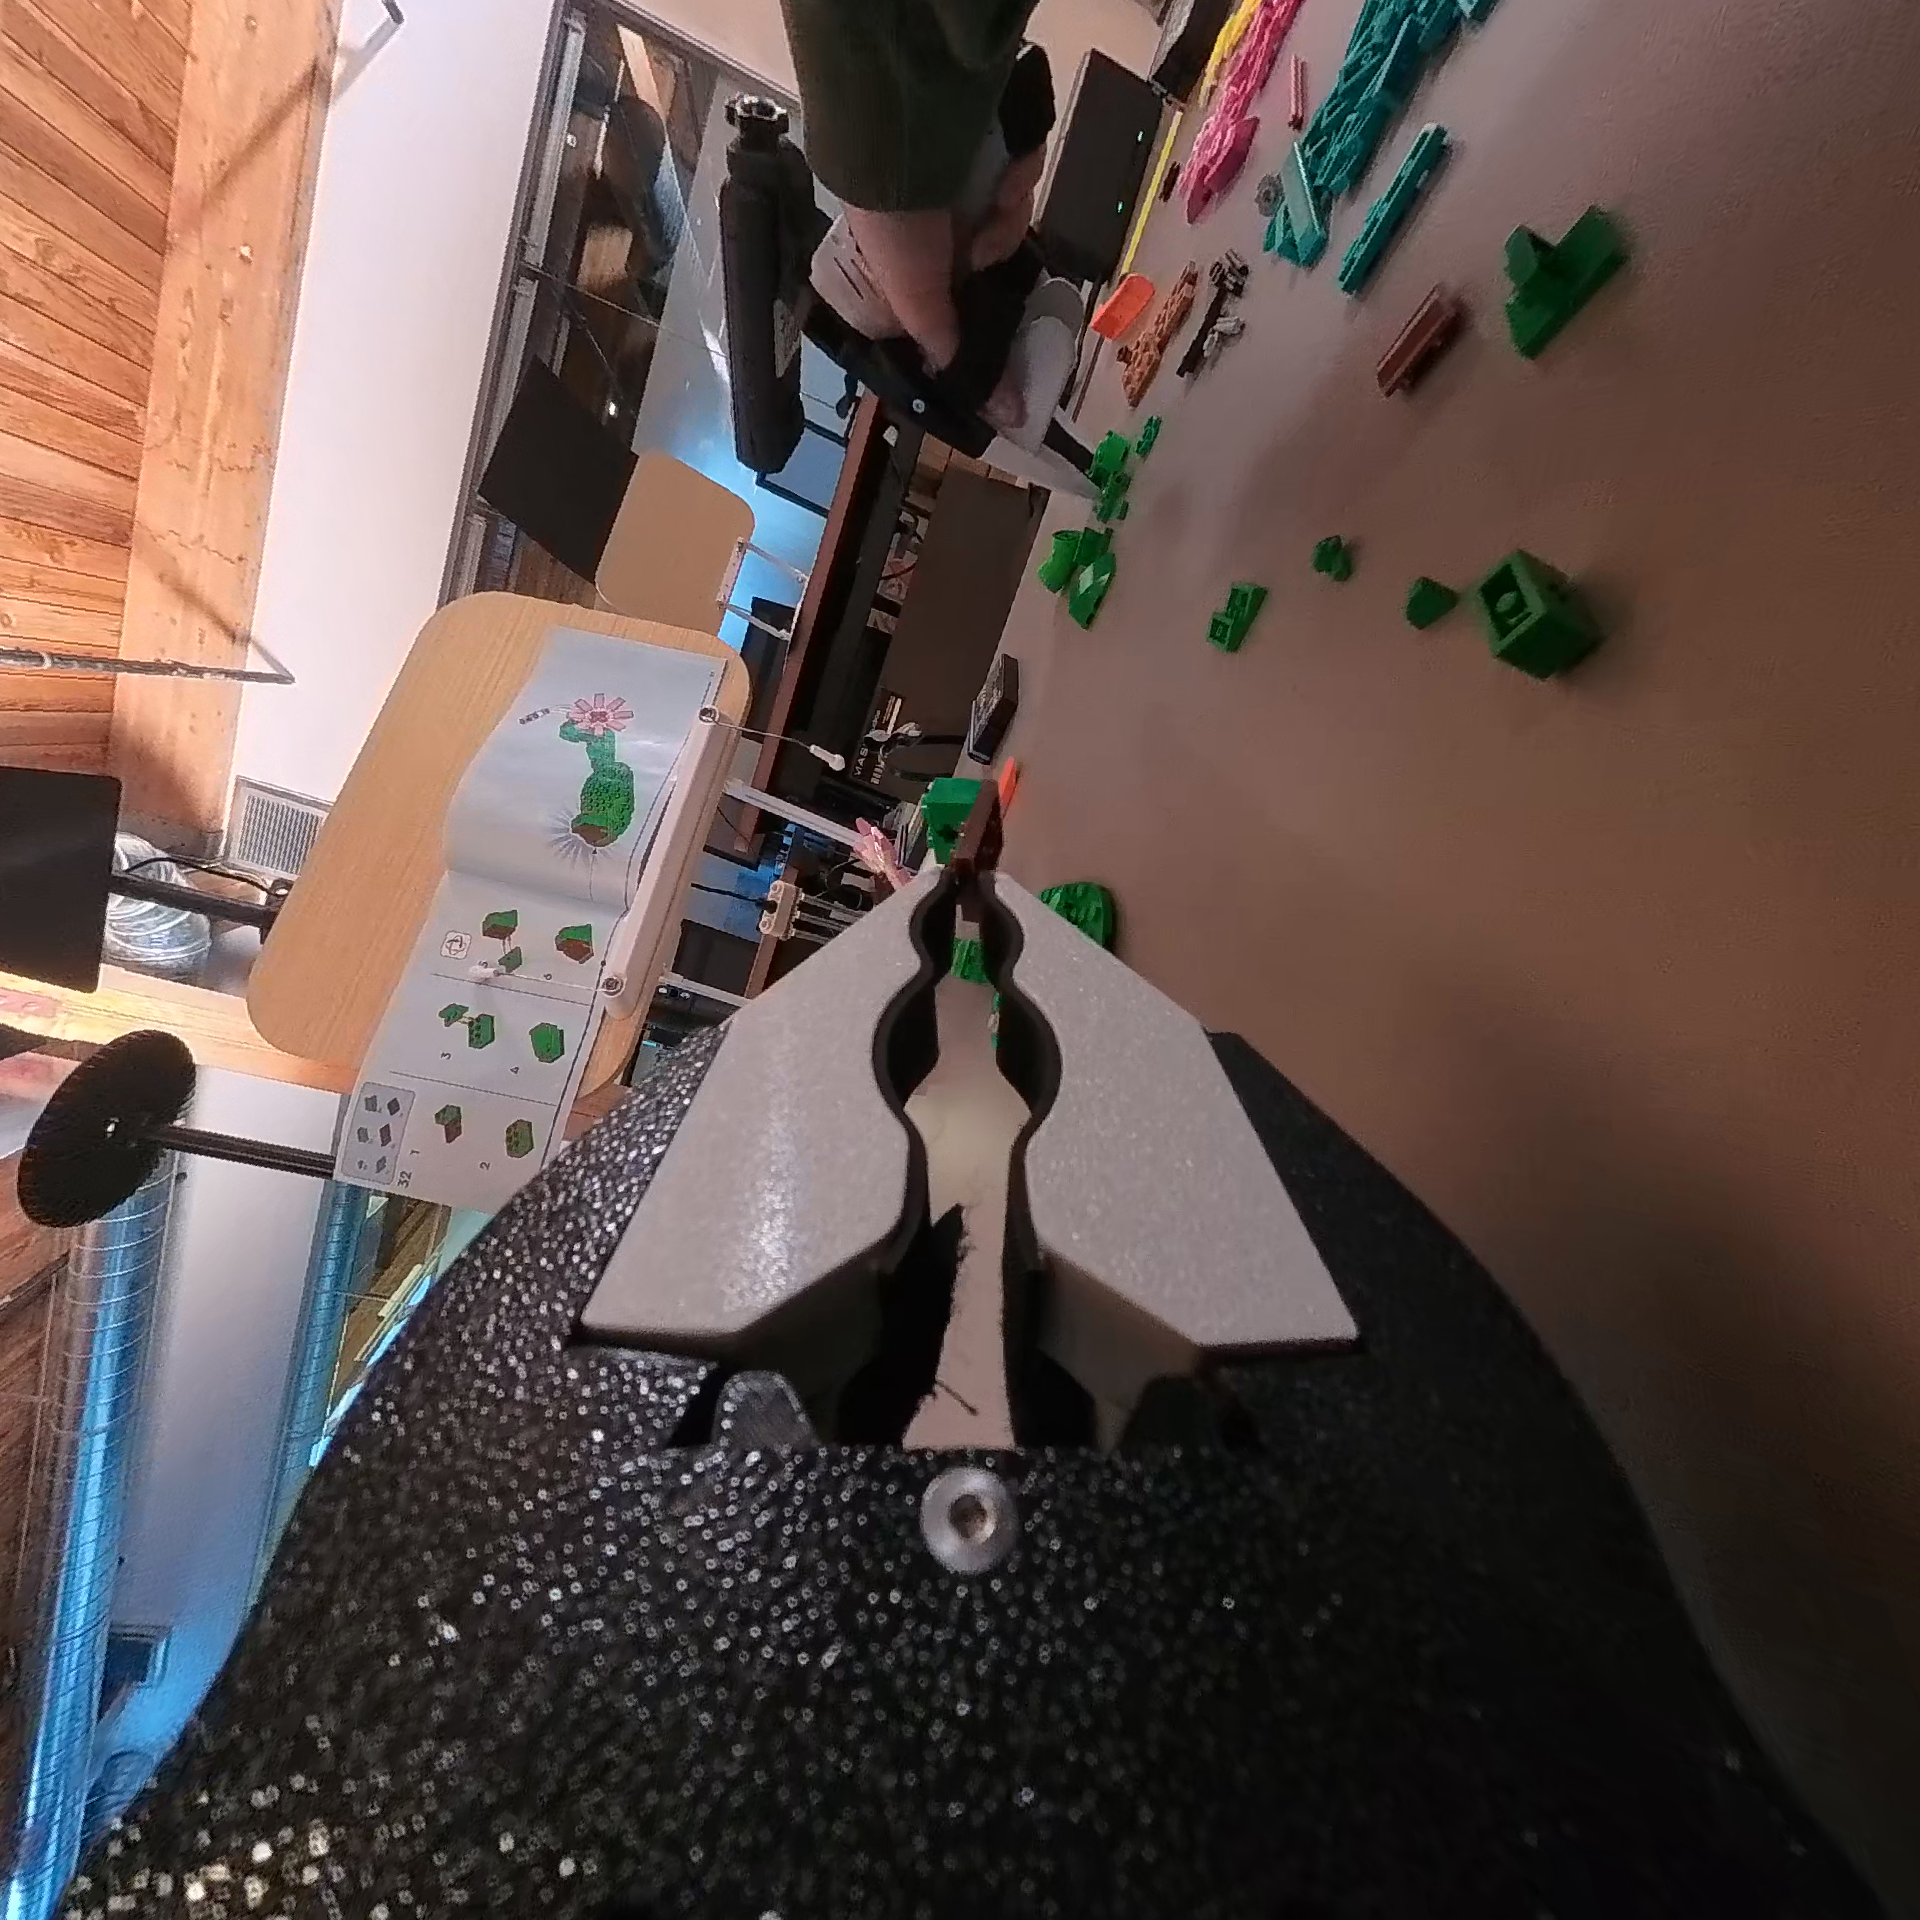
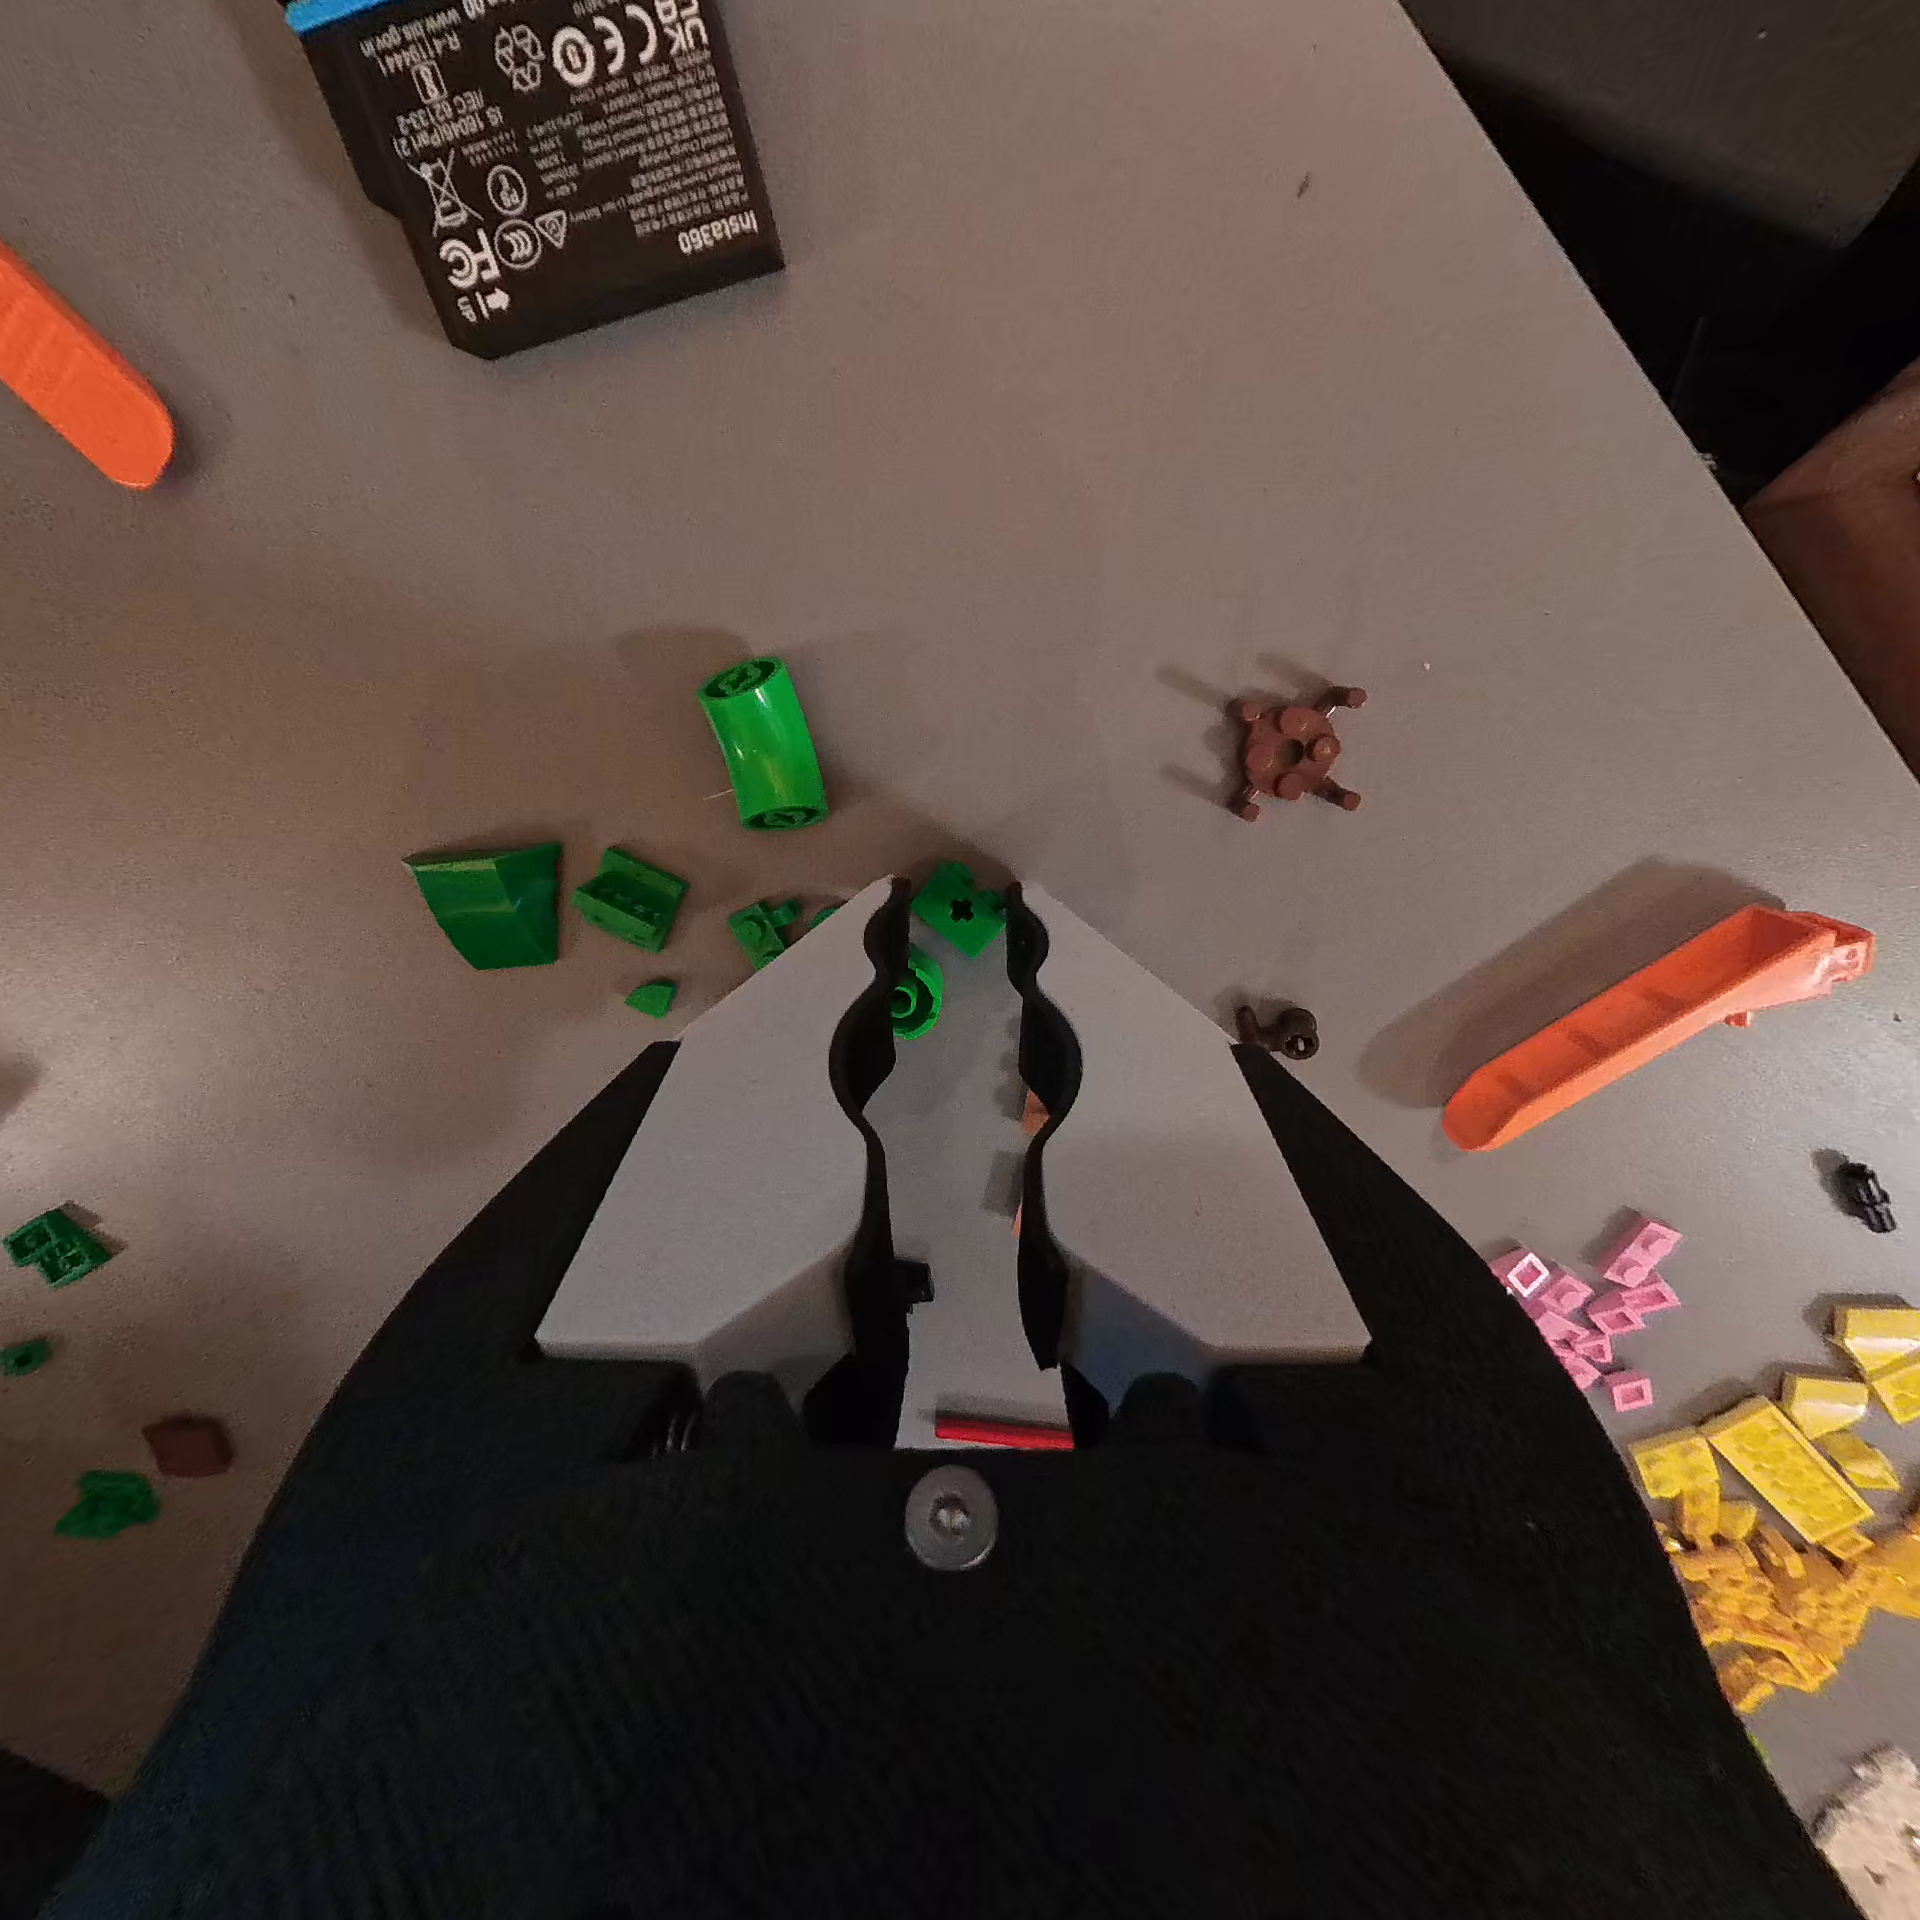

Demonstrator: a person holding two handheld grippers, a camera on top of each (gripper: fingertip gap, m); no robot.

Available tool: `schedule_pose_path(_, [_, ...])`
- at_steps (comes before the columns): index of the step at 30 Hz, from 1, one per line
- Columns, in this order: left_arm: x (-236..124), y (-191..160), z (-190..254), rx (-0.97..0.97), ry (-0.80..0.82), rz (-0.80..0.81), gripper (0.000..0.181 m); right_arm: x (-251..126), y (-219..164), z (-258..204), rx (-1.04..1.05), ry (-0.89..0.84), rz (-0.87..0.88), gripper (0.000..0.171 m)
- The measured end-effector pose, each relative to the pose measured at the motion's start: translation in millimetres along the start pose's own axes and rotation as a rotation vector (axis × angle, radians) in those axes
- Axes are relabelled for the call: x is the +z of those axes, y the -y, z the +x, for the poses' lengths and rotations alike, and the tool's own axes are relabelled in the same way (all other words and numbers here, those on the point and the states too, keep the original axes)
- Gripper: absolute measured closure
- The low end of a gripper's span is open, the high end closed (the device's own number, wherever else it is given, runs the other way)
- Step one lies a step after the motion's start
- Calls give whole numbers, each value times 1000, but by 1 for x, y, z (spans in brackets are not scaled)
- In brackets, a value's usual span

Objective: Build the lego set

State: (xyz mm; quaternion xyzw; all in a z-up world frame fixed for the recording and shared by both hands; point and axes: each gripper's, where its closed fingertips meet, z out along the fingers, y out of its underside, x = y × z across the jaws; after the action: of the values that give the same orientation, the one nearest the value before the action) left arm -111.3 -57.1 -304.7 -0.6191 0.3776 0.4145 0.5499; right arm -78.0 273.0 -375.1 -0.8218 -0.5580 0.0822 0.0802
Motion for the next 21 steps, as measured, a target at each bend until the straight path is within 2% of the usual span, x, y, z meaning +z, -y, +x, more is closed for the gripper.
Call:
schedule_pose_path(8, [1,0,1,4,-7,2,180,-1,0,1,-27,-16,28,155])
schedule_pose_path(12, [1,0,1,3,-7,2,180,-22,13,-6,-70,-35,132,155])
schedule_pose_path(16, [1,0,0,3,-4,2,180,-57,22,-58,-207,29,270,155])
schedule_pose_path(21, [1,3,1,28,-2,11,180,-73,-9,-167,-545,145,329,155])
